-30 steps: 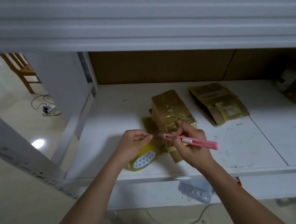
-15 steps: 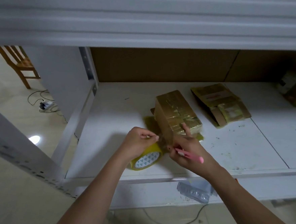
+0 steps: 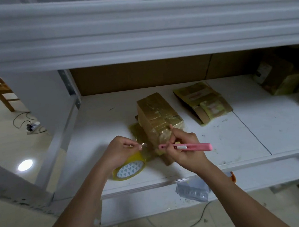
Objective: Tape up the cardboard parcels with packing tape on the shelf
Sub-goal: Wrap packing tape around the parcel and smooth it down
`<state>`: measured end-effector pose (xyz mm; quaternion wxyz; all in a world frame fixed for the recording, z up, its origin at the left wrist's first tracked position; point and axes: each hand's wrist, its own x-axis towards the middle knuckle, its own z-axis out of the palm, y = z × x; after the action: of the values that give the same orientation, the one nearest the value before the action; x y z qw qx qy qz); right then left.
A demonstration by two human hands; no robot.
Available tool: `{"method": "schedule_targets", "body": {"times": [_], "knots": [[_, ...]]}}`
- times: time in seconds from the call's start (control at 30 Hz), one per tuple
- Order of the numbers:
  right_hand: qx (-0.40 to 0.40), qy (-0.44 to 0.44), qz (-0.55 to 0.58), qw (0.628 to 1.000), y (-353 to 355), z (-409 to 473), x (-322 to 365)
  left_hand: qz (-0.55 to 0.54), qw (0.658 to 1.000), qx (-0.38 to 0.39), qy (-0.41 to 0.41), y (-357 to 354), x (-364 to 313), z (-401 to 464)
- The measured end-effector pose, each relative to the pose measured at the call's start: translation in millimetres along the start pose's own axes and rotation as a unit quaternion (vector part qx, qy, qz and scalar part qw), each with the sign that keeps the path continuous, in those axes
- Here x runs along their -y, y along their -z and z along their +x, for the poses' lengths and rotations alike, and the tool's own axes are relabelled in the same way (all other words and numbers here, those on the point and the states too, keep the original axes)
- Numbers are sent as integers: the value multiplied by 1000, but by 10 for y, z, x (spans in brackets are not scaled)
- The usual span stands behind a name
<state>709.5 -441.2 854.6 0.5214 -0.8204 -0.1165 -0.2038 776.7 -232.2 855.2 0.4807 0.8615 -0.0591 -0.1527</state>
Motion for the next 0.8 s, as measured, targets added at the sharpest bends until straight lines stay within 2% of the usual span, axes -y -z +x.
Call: {"method": "schedule_targets", "body": {"times": [0.13,0.2,0.27,0.33,0.4,0.5,0.53,0.6,0.63,0.7,0.77,0.8], "knots": [[-95,26,11,995,280,-212,-25,9,1000,-10,3,8,24,1],[-175,-13,-32,984,426,-309,-152,14,1000,-18,7,-13,18,-10],[-224,-70,-126,964,576,-360,-353,18,999,-29,9,-31,18,-14],[-189,-114,-233,947,746,-386,-627,18,999,-36,10,-51,10,-18],[-114,-161,-330,923,889,-403,-932,16,999,-40,8,-72,-6,-27],[-6,-252,-397,882,956,-402,-1185,18,999,-45,6,-72,-10,-53],[0,-254,-409,876,947,-403,-1213,14,999,-49,6,-63,3,-63],[-38,-249,-421,871,889,-407,-1156,8,998,-58,6,-45,31,-96],[-66,-234,-414,877,833,-417,-1070,4,998,-64,6,-41,42,-117],[-77,-133,-353,923,618,-470,-793,2,997,-79,-3,-43,55,-163],[3,-50,-228,972,277,-528,-458,5,996,-89,-13,-42,76,-194],[53,-49,-163,984,92,-532,-326,7,996,-92,-16,-42,95,-203]]}}
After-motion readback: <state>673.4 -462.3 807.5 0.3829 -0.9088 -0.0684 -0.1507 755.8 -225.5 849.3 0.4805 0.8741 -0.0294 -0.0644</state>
